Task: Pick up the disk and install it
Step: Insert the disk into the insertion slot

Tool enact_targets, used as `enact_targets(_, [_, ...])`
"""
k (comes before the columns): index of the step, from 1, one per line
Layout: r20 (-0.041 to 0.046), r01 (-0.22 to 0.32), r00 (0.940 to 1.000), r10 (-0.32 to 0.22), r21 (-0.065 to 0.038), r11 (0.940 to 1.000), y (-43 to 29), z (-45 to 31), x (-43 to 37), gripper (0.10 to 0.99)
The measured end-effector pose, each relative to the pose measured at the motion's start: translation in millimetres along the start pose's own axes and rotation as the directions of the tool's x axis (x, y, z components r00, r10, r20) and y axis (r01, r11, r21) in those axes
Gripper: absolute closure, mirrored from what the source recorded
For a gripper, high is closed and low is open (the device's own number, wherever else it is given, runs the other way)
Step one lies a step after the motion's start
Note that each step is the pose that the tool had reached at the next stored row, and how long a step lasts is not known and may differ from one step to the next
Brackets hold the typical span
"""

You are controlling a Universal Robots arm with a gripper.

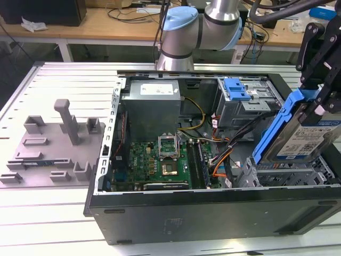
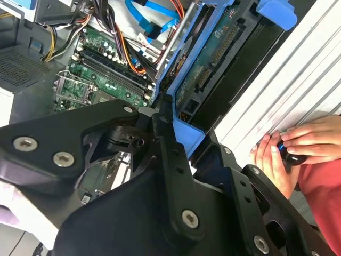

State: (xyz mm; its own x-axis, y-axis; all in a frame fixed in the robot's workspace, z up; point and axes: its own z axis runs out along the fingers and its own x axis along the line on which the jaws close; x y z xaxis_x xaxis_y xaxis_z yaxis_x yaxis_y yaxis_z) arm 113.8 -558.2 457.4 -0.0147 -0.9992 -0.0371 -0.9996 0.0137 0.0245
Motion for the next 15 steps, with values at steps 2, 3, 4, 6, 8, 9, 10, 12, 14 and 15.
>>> enact_targets(2, [0.0000, 0.000, 1.0000, 0.000, 0.000, 1.0000, 0.0, 1.3, 0.3, 0.722])
enact_targets(3, [0.0000, 0.000, 1.0000, 0.000, 0.000, 1.0000, -0.1, 1.9, 0.4, 0.722])
enact_targets(4, [0.0000, 0.000, 1.0000, 0.000, 0.000, 1.0000, -0.1, 2.6, 0.5, 0.722])
enact_targets(6, [0.0000, 0.000, 1.0000, 0.000, 0.000, 1.0000, -0.2, 4.2, 0.7, 0.722])
enact_targets(8, [0.0000, 0.000, 1.0000, 0.000, 0.000, 1.0000, -0.5, 6.7, 1.0, 0.722])
enact_targets(9, [0.0000, 0.000, 1.0000, 0.000, 0.000, 1.0000, -0.6, 8.3, 1.1, 0.722])
enact_targets(10, [0.0001, 0.000, 1.0000, 0.000, 0.000, 1.0000, -0.7, 10.1, 1.2, 0.722])
enact_targets(12, [0.0001, 0.000, 1.0000, 0.000, 0.000, 1.0000, -0.8, 13.1, 1.4, 0.722])
enact_targets(14, [0.0001, 0.000, 1.0000, 0.000, 0.000, 1.0000, -0.8, 15.9, 1.6, 0.722])
enact_targets(15, [0.0000, 0.000, 1.0000, 0.000, 0.000, 1.0000, -0.9, 18.9, 1.8, 0.722])
